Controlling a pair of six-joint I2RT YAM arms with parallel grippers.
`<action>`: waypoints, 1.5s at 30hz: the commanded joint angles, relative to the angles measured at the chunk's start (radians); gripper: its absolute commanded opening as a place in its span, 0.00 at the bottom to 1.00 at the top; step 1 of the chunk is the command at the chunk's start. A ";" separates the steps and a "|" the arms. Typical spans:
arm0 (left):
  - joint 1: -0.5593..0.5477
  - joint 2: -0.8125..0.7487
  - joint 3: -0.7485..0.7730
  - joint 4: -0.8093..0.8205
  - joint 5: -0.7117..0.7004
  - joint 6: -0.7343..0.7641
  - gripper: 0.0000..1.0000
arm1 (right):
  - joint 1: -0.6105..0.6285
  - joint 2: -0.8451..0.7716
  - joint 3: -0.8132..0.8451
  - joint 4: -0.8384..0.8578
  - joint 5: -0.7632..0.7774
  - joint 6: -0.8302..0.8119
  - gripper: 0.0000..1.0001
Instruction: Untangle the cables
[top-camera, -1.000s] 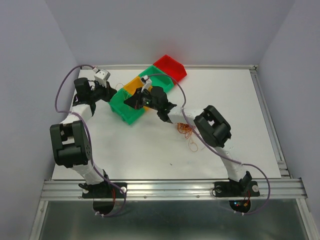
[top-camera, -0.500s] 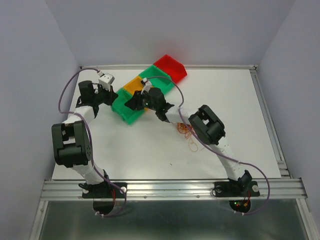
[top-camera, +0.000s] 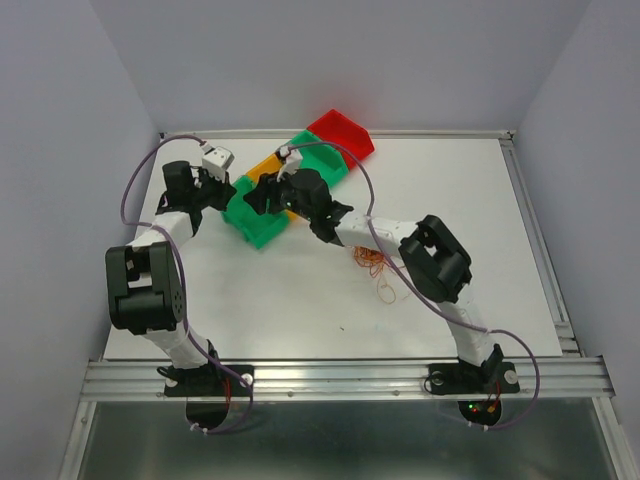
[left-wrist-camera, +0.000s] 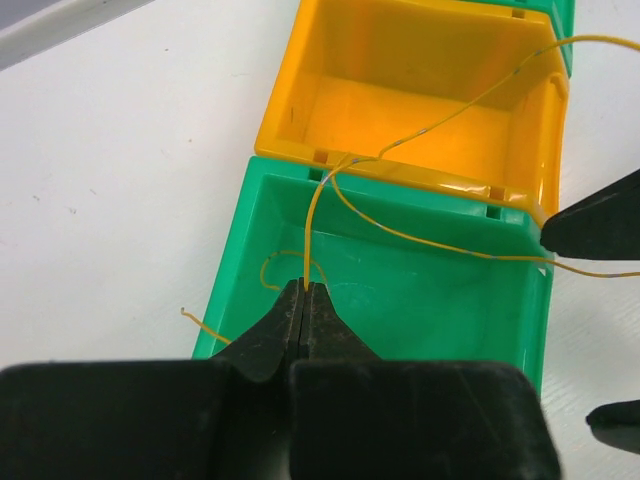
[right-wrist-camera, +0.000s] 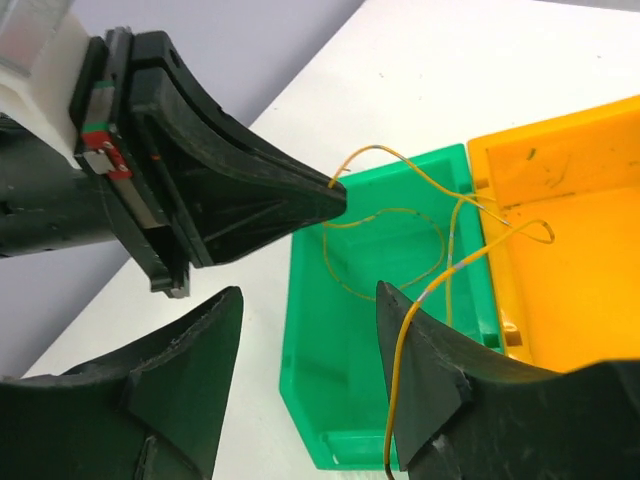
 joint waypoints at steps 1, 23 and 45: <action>-0.004 -0.039 -0.015 0.009 -0.025 0.027 0.00 | 0.005 -0.036 -0.061 0.008 0.091 -0.045 0.62; -0.030 -0.007 0.011 -0.055 -0.120 0.064 0.00 | 0.005 -0.164 -0.266 0.052 0.261 -0.043 0.61; -0.024 -0.009 0.008 -0.046 -0.112 0.061 0.00 | 0.005 -0.283 -0.467 0.051 0.433 -0.088 0.55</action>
